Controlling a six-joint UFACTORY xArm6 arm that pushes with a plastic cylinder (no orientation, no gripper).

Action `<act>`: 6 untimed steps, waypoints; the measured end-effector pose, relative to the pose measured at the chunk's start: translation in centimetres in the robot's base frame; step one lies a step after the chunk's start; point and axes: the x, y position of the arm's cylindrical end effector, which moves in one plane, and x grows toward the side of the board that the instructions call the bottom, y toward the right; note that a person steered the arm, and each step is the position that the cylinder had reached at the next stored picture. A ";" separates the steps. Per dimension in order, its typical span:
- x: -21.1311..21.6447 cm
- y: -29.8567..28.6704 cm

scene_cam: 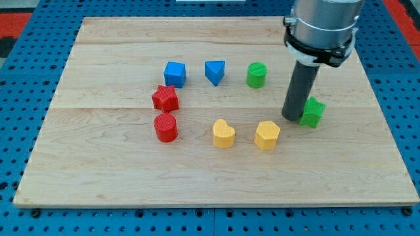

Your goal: Push the green star towards the green circle

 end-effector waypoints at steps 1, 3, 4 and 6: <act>1.1 0.9; 5.3 4.9; 4.8 5.9; 0.6 6.8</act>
